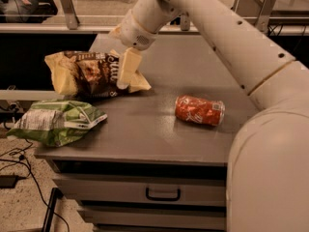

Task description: Move brown chip bag near green jalapeno chip bag

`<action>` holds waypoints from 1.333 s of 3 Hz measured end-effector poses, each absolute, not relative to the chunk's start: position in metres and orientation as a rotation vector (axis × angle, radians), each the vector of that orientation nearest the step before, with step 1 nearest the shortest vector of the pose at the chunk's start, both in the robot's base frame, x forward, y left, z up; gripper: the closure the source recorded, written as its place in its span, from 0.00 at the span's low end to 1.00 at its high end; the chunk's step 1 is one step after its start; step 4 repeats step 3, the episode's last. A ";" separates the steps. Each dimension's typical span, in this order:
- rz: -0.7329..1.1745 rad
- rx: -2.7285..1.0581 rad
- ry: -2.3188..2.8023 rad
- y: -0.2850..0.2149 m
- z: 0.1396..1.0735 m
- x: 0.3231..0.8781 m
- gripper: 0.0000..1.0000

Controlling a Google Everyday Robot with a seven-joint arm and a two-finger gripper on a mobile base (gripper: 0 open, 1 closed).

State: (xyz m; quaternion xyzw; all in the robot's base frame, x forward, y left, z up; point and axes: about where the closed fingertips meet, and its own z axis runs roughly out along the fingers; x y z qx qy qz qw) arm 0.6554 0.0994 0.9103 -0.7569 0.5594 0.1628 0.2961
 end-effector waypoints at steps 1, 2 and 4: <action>0.303 -2.010 1.494 0.061 0.940 0.646 0.00; 0.251 -2.004 1.491 0.049 0.957 0.639 0.00; 0.251 -2.004 1.491 0.049 0.957 0.639 0.00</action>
Offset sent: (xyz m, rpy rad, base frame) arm -0.0106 -0.0414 0.0324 -0.0481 -0.0870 -0.0397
